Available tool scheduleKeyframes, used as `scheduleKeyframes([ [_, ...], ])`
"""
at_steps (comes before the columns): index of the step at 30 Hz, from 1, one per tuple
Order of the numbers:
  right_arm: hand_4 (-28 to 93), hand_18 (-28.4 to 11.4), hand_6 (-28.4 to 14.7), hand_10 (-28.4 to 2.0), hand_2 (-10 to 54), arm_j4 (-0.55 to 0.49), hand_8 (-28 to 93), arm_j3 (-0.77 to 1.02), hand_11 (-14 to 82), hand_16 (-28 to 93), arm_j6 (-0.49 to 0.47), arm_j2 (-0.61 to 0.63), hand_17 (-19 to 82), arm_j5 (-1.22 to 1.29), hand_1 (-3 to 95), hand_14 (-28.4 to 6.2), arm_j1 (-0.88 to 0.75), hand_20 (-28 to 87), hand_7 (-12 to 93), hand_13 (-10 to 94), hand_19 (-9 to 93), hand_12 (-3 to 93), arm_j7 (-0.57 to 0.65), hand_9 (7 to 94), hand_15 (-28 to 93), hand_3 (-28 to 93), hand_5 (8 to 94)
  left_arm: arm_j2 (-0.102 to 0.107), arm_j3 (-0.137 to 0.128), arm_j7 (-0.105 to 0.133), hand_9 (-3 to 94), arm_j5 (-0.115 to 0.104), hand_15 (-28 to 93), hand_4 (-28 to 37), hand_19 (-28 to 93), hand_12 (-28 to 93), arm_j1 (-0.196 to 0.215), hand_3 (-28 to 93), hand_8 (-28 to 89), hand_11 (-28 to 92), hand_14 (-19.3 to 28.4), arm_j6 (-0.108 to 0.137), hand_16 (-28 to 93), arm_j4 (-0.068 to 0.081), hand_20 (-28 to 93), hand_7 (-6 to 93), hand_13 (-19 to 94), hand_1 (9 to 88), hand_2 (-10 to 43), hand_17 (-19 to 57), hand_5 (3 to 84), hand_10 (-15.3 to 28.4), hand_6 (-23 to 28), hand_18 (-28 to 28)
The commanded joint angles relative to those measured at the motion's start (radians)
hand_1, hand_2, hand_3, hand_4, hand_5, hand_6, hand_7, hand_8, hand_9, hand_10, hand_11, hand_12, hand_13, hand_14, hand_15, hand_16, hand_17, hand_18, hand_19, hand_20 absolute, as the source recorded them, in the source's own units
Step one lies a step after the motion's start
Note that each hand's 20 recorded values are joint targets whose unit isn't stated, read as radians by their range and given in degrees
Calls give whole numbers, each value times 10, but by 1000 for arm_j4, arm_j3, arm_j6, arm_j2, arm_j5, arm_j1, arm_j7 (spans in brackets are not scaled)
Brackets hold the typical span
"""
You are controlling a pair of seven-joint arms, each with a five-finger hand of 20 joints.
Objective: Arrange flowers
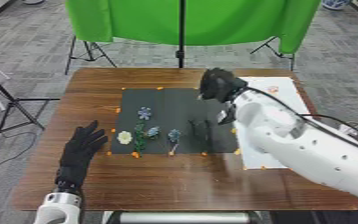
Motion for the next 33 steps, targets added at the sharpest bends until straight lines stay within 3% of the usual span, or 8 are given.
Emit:
scheduleKeyframes([
  [1,-201,-112,11,-86,-95,1,72,-31,55,336,6,-13,675,-21,607,-10,-53,639,200,922,932,355,1,891,634,600,786,-5,8,-3,369,4,232,-283,128,116,6,563,-37,148,198,2,-11,7,159,27,267,196,121,-1,358,149,77,146],
  [12,-202,-112,20,-97,-95,39,55,-3,58,335,-7,-17,670,-40,591,-12,-90,641,189,914,932,357,21,874,640,592,753,0,8,-13,368,5,234,-283,131,117,1,562,-36,148,197,-15,-11,11,162,28,267,197,121,-4,357,149,76,146],
  [22,-205,-117,23,-119,-95,30,0,38,146,334,-65,2,655,-27,499,-17,-111,644,183,896,932,285,18,796,645,654,661,3,7,-17,368,7,235,-283,132,117,1,564,-37,147,198,-18,-11,11,162,29,266,197,120,-5,356,149,75,148],
  [30,-209,-118,31,-125,-95,10,-76,40,176,332,-105,24,647,-15,471,-20,-101,635,184,888,932,248,5,771,647,682,644,1,6,-15,368,6,234,-283,132,117,2,561,-37,147,198,-19,-11,11,161,28,266,199,120,-6,356,148,75,148],
  [33,-213,-119,37,-129,-95,2,-40,48,190,331,-96,26,646,2,477,-21,-100,636,189,887,932,217,2,757,646,670,659,0,4,-15,368,6,233,-283,133,117,5,562,-36,146,198,-15,-11,9,162,28,266,198,120,-6,356,148,76,149],
])
